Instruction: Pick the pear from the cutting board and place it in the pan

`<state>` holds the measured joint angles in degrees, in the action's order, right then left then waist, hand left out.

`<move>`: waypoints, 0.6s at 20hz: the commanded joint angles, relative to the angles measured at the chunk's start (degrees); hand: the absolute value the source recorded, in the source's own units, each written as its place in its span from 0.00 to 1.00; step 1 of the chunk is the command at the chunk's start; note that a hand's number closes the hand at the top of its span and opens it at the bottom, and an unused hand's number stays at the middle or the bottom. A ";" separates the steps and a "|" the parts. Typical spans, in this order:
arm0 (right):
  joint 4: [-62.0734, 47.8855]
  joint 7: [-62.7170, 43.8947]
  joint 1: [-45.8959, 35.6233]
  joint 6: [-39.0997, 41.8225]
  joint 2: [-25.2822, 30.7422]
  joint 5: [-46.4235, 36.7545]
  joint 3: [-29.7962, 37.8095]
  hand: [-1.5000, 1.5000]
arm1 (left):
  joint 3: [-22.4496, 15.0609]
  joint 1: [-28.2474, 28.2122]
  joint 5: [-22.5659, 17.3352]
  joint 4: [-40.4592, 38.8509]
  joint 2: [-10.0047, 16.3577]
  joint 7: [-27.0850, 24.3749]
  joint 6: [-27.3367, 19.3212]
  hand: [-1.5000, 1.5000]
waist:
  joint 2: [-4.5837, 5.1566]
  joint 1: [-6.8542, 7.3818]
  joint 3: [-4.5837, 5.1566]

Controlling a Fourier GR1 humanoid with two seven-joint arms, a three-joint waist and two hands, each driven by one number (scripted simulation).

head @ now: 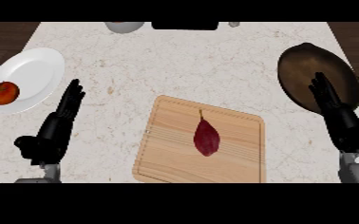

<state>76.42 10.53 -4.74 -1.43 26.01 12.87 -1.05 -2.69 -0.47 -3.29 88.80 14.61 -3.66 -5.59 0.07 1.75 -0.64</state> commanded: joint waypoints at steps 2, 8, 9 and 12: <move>-2.90 1.16 -5.48 11.72 -5.09 3.38 -7.45 1.00 | 1.51 3.69 -0.31 -0.33 0.28 1.94 -0.65 0.50 | 0.45 0.43 0.48; -12.68 13.22 -12.36 24.08 -12.50 -1.22 -17.34 1.00 | 1.38 10.27 -0.97 -2.89 -1.78 4.53 -1.52 0.50 | 0.84 0.43 0.45; -13.92 19.15 -12.12 22.15 -12.37 -1.66 -14.05 0.00 | 1.91 12.74 -0.89 -1.31 -1.11 8.50 -2.45 0.50 | 0.63 -0.23 0.40; -17.69 29.39 -9.25 18.42 -9.04 -6.66 -11.34 0.00 | 4.43 13.98 -2.15 -4.18 0.69 8.40 -1.03 0.50 | 0.39 -1.25 0.50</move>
<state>64.60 28.43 -13.63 18.60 16.03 11.16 -14.18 -0.27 10.40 -4.32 86.51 14.29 2.43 -7.02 0.74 1.94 -0.26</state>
